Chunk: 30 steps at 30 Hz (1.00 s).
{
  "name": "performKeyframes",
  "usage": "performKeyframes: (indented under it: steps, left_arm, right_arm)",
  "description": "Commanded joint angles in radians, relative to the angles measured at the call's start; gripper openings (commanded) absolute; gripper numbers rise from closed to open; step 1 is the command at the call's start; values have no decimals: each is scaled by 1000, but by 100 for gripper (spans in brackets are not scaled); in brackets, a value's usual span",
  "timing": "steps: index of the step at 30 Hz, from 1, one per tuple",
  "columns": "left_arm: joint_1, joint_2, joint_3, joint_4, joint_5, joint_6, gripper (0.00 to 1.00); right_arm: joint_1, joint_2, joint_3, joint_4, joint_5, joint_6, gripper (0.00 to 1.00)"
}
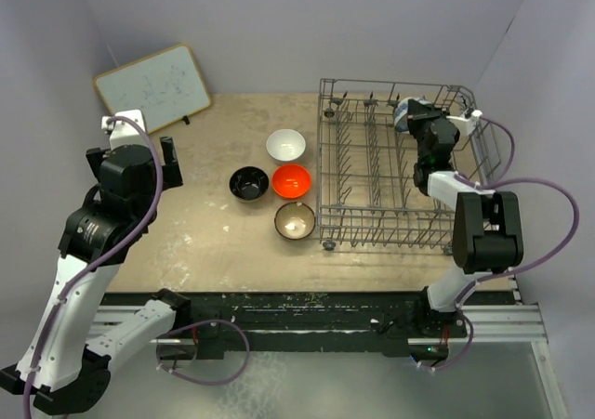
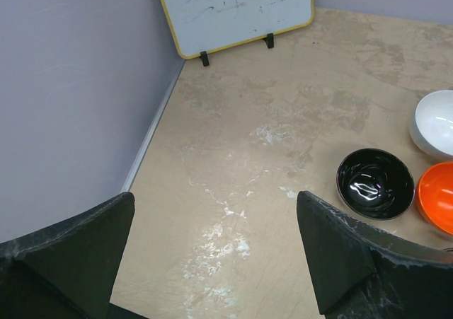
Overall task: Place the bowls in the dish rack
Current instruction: Place the bowl in the dish rack.
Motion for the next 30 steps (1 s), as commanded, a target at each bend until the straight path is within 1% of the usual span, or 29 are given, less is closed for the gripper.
performKeyframes:
  steps: [1, 7, 11, 18, 30]
  left_arm:
    - [-4, 4, -16, 64, -24, 25, 99]
    - [-3, 5, -47, 91, -26, 37, 99]
    - [-3, 6, -63, 115, -22, 48, 99]
    - [-2, 14, -78, 132, -16, 50, 99]
    - [-2, 10, -86, 135, -15, 52, 99]
  right_arm:
    - [-4, 6, 17, 236, -35, 68, 0]
    - [-7, 11, 1, 252, -13, 62, 0]
    - [-12, 23, -18, 337, -13, 43, 0]
    - [-15, 96, -22, 416, 1, 49, 0]
    - [-23, 148, -34, 422, 22, 57, 0]
